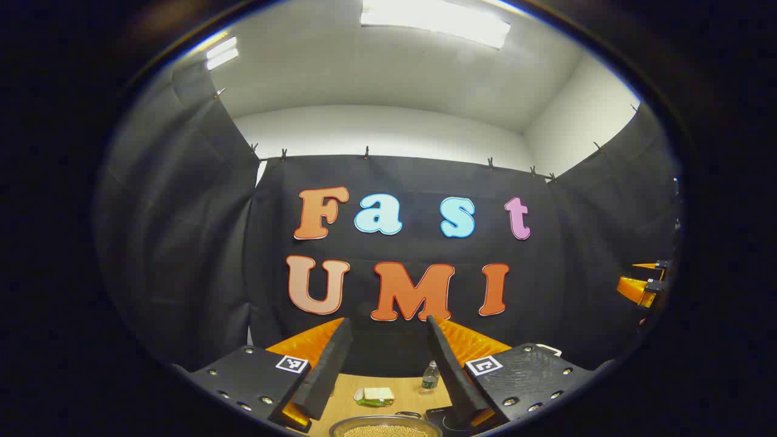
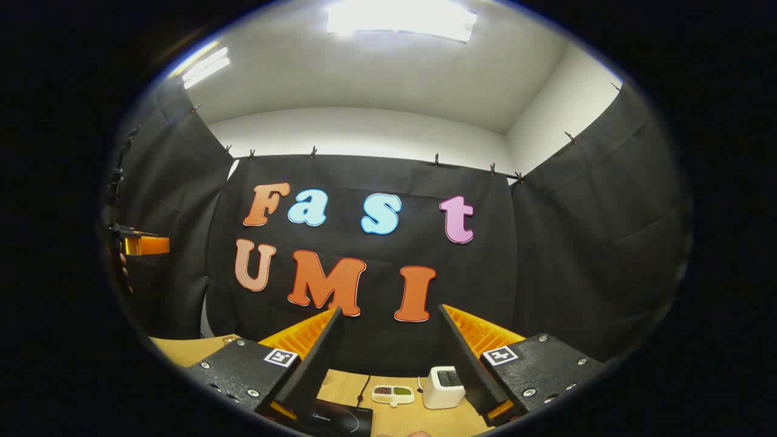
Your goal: First push the handle of the pot to place it horizontally, then grasp the pot with both hands and set it on the induction cooktop.
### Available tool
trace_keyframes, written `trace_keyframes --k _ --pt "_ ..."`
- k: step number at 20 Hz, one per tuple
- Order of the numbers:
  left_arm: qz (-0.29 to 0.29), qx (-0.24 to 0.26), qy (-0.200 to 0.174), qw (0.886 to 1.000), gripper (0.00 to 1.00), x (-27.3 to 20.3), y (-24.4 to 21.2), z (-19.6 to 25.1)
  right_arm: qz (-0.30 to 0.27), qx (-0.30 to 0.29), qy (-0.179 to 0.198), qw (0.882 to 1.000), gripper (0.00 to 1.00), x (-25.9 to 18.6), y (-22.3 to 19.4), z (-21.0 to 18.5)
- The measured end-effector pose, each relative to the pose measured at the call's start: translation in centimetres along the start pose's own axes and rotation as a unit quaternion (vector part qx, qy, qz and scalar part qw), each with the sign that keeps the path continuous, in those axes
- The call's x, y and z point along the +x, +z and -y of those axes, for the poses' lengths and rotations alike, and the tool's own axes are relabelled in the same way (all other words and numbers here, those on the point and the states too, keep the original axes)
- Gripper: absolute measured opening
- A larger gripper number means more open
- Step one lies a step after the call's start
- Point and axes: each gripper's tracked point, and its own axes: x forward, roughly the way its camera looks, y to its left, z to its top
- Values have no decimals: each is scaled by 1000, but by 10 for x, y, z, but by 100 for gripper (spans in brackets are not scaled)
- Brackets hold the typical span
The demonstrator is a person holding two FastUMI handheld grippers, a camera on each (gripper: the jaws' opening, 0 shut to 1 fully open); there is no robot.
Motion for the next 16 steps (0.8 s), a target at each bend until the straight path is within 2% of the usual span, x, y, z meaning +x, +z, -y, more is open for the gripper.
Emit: trace_keyframes --k 6,8,10,16 --pt "-10 8 1 1000 80 4 -6 0 1 0 4 1000 95 -5 -3 3" --pt "-9 0 -10 1000 79 1 -10 7 8 2 3 1000 97 -6 -5 6" --pt "-16 -10 -22 1000 78 0 -17 15 5 -1 3 1000 95 -7 -10 8" --pt "-8 -7 -33 999 79 3 -17 23 6 -8 5 1000 95 -11 -11 8"
